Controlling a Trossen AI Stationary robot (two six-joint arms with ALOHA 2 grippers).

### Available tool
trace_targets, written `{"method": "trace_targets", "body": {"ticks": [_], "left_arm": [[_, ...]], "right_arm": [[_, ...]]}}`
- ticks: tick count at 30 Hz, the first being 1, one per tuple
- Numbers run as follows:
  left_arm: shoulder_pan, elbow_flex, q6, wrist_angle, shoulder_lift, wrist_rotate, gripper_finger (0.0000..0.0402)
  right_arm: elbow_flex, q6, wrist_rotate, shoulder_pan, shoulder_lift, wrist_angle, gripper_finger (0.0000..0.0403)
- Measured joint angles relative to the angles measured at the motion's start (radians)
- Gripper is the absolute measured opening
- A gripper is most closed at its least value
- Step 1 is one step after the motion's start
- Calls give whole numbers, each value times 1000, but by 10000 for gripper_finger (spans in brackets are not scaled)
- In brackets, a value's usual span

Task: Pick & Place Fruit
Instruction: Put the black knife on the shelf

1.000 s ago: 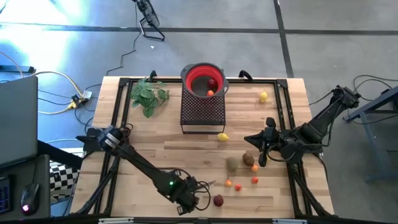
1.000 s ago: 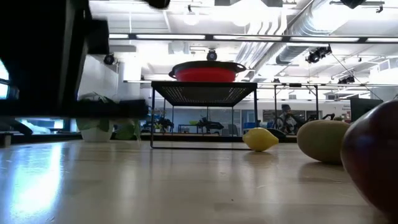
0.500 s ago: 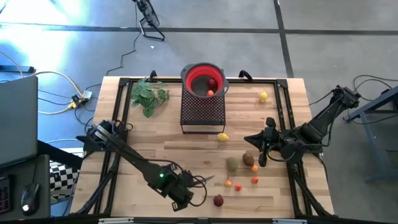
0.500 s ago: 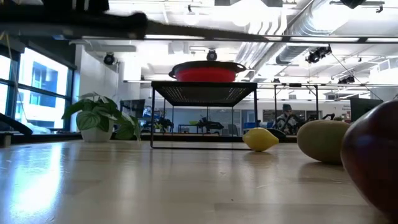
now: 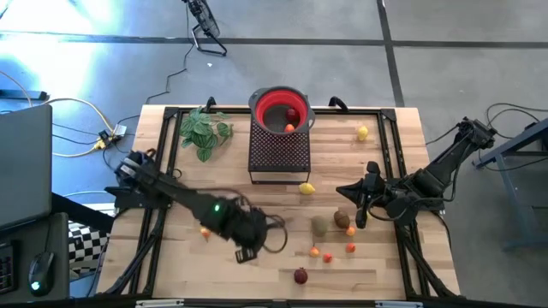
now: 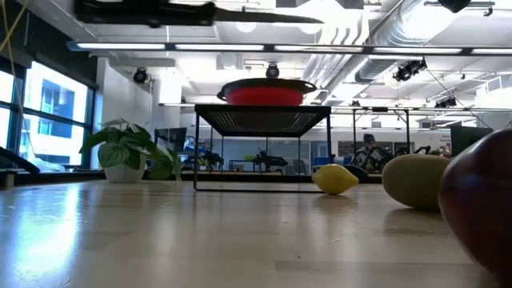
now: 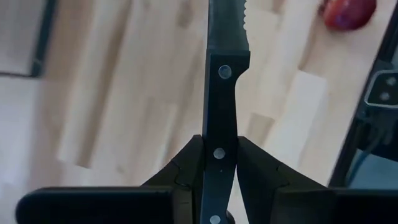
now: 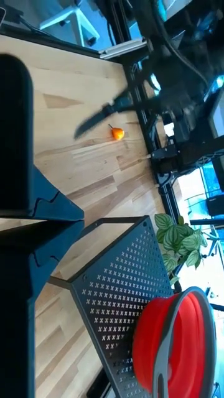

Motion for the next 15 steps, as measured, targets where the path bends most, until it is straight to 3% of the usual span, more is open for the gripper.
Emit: {"method": "trace_targets", "body": {"ticks": [15], "left_arm": [[280, 0, 386, -46, -59, 2, 67]], "right_arm": [[0, 19, 99, 0, 0, 0, 3]]}}
